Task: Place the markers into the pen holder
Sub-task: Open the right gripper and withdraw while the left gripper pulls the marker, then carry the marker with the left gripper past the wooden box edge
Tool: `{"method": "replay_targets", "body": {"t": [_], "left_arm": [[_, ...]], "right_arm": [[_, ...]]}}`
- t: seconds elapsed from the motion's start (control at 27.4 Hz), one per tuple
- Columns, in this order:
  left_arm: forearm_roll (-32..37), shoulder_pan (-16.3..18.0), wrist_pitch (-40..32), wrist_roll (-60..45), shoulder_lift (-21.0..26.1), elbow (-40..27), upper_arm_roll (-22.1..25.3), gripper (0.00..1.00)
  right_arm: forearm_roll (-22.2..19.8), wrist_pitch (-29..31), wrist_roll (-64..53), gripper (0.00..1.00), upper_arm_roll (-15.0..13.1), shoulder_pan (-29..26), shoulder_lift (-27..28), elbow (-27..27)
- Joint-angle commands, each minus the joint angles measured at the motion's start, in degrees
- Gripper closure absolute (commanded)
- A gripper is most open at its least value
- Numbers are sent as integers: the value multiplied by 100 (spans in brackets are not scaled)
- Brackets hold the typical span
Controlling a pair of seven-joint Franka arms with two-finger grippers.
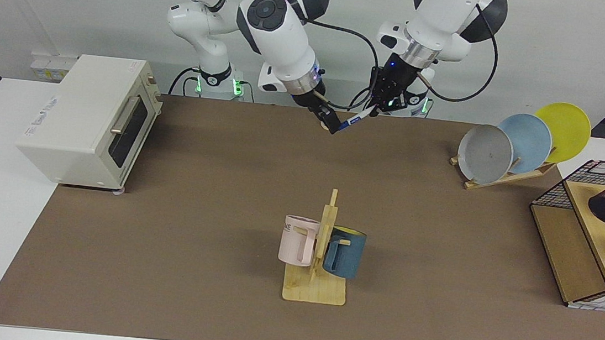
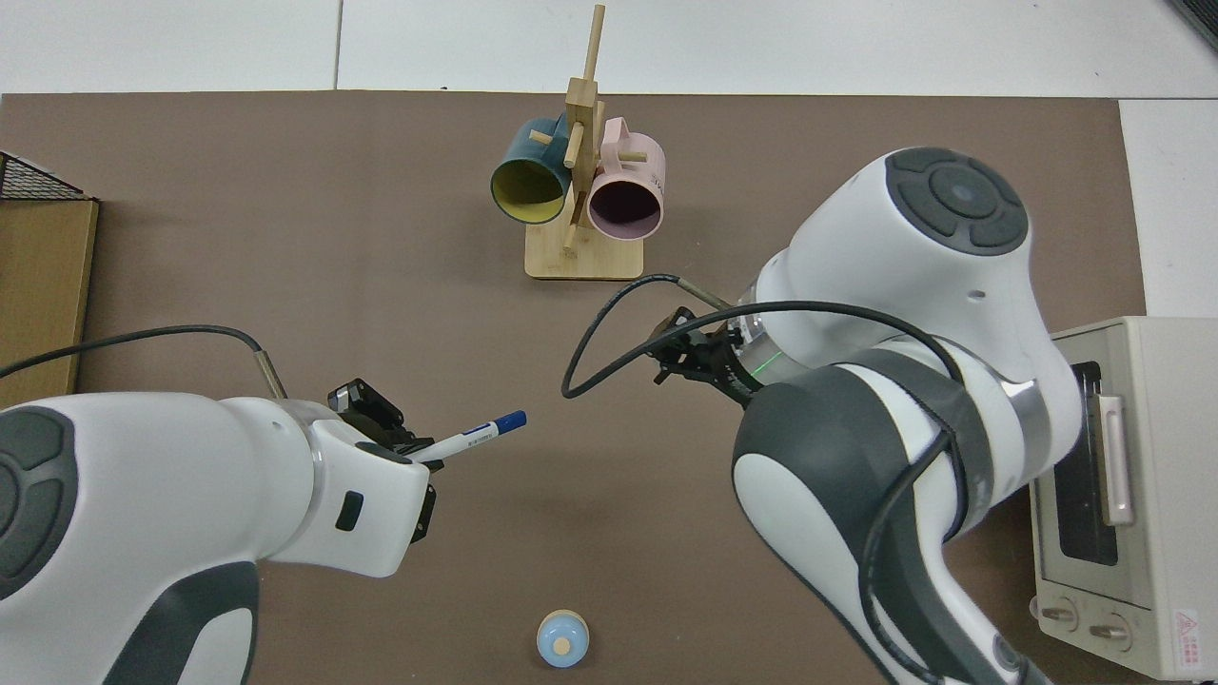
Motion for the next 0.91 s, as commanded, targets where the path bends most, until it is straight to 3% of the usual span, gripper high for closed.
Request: {"method": "replay_targets", "body": {"t": [0.0, 0.11, 0.36, 0.58, 0.88], "left_arm": [[327, 191, -68, -42, -125, -101, -19, 100], [564, 340, -77, -34, -116, -92, -19, 100], [1109, 648, -138, 2, -89, -65, -10, 100], [1786, 859, -270, 361, -72, -4, -10, 100], [2752, 1324, -384, 1099, 77, 189, -2, 100]], "right_arm": [[-694, -448, -1529, 0, 65, -435, -216, -62], [-977, -554, -2610, 0, 65, -742, -409, -26], [-1135, -633, -4256, 0, 29, -1226, -716, 18], [-1970, -677, -5539, 0, 30, -1420, -1007, 9], [-1584, -721, -5584, 0, 47, -1868, -1033, -35]]}}
